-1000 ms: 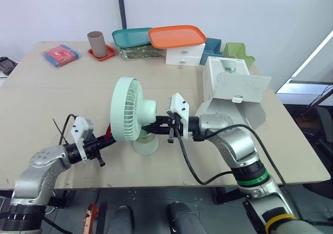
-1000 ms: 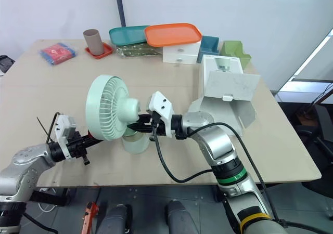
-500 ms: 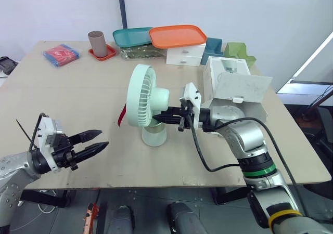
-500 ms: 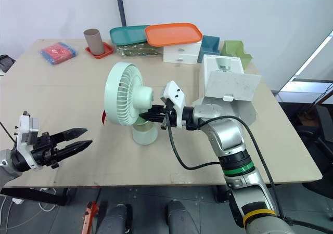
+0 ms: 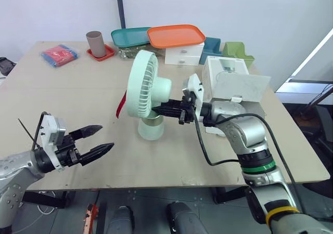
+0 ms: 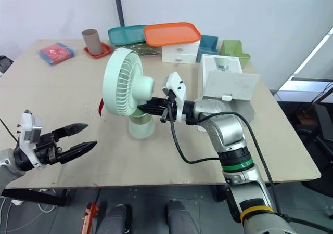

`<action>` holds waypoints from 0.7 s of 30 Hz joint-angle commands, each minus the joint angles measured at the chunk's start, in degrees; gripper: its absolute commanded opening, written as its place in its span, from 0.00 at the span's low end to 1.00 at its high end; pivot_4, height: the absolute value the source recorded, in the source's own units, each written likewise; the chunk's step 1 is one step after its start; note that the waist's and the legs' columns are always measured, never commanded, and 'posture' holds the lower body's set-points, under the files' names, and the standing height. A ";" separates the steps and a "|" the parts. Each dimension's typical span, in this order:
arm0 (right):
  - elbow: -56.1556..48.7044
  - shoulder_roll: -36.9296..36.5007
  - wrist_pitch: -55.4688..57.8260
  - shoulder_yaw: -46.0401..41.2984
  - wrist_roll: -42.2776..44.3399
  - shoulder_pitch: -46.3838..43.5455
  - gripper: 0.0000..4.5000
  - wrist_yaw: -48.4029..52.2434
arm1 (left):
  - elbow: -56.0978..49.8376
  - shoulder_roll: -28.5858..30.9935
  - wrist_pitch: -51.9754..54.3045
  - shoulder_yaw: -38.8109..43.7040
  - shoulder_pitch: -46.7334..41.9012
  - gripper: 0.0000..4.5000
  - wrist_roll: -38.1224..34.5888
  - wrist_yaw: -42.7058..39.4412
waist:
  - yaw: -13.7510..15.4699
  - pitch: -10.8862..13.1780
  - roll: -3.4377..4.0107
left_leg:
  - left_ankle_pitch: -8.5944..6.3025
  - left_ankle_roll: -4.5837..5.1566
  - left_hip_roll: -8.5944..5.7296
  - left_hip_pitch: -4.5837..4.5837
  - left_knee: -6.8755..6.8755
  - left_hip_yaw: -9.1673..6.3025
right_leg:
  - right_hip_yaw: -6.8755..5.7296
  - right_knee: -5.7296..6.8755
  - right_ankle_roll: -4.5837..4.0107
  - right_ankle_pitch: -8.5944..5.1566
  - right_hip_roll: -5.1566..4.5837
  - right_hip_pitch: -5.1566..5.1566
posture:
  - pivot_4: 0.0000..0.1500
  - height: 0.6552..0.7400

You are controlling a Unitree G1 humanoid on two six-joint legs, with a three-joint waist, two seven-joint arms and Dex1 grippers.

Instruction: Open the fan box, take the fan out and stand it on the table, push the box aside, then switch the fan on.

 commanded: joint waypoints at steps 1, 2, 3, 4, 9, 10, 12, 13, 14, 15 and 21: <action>6.46 2.17 -6.68 1.03 -3.38 -6.93 0.09 0.52 | -2.14 -0.13 -0.51 0.31 0.70 0.96 -0.32 0.45 | -0.17 0.00 0.00 | 0.00 0.00 0.01 0.00 0.00 0.00 | 0.00 0.00 0.08 0.06 0.00 -0.01 | 1.00 1.00; 7.69 2.44 -7.36 1.11 -3.79 -7.55 0.09 0.67 | -2.26 -0.16 -0.58 0.26 0.76 0.96 -0.27 0.57 | -0.16 0.00 0.00 | 0.00 0.00 0.01 -0.01 0.00 -0.01 | -0.01 0.00 0.07 0.07 0.01 -0.01 | 1.00 1.00; 10.80 3.34 -8.26 1.20 -4.72 -9.33 0.09 0.21 | -2.31 -0.37 -0.92 0.30 0.93 0.96 0.10 0.92 | -0.15 0.00 0.00 | 0.00 0.00 0.01 -0.02 0.00 -0.02 | -0.02 0.00 0.07 0.05 0.01 0.01 | 1.00 1.00; 13.91 4.23 -9.26 1.32 -5.75 -10.99 0.09 -0.39 | -2.30 -0.59 -1.19 0.39 1.15 0.96 0.52 1.44 | -0.14 0.00 0.00 | 0.00 0.00 0.01 -0.03 0.00 -0.02 | -0.02 0.00 0.08 0.03 0.00 0.01 | 1.00 1.00; 27.11 8.12 -14.22 1.09 -9.32 -17.02 0.09 -2.03 | -2.48 -1.67 -2.45 0.84 2.30 0.96 1.78 3.02 | -0.19 0.00 0.00 | 0.00 0.00 0.00 -0.04 -0.03 -0.02 | -0.01 -0.01 0.09 0.01 -0.01 0.00 | 1.00 1.00; 29.27 8.74 -15.33 0.90 -9.95 -17.92 0.09 -2.55 | -2.46 -1.79 -2.68 0.92 2.71 0.96 1.81 2.86 | -0.20 0.00 0.00 | 0.00 -0.01 0.00 -0.05 -0.06 -0.02 | -0.01 0.00 0.09 0.01 -0.01 -0.01 | 1.00 1.00; 33.47 9.80 -17.02 0.23 -10.74 -19.77 0.09 -3.52 | -2.25 -2.05 -3.25 0.99 3.35 0.96 2.11 2.66 | -0.26 0.00 0.00 | 0.00 -0.01 0.00 -0.05 -0.09 -0.01 | -0.01 0.00 0.05 0.01 -0.01 -0.02 | 1.00 1.00; 35.35 10.15 -17.83 -0.03 -11.11 -20.64 0.09 -3.93 | -2.21 -2.18 -3.61 0.93 3.69 0.96 2.30 2.54 | -0.31 0.01 0.01 | -0.01 -0.01 0.00 -0.05 -0.09 -0.01 | -0.01 0.00 0.01 0.02 -0.01 -0.03 | 1.00 1.00; 37.19 10.51 -18.52 -0.35 -11.31 -21.60 0.09 -4.19 | -2.16 -2.41 -4.01 0.81 4.05 0.96 2.61 2.44 | -0.38 0.01 0.01 | 0.00 -0.01 0.00 -0.06 -0.11 -0.02 | -0.01 0.00 -0.04 0.05 -0.01 -0.03 | 1.00 1.00; 38.57 10.76 -19.16 -0.56 -11.46 -22.30 0.09 -4.28 | -2.12 -2.55 -4.35 0.70 4.31 0.96 2.81 2.38 | -0.40 0.01 0.01 | -0.01 -0.01 0.00 -0.06 -0.11 -0.02 | -0.01 0.00 -0.21 0.13 -0.01 -0.03 | 1.00 1.00; 43.48 12.33 -21.84 -0.76 -12.73 -23.80 0.09 -4.21 | -1.94 -2.97 -5.35 0.29 4.94 0.96 3.18 2.50 | -0.58 0.01 0.01 | -0.01 -0.01 -0.01 -0.06 -0.12 -0.03 | -0.01 -0.01 -0.21 0.12 -0.01 -0.03 | 1.00 1.00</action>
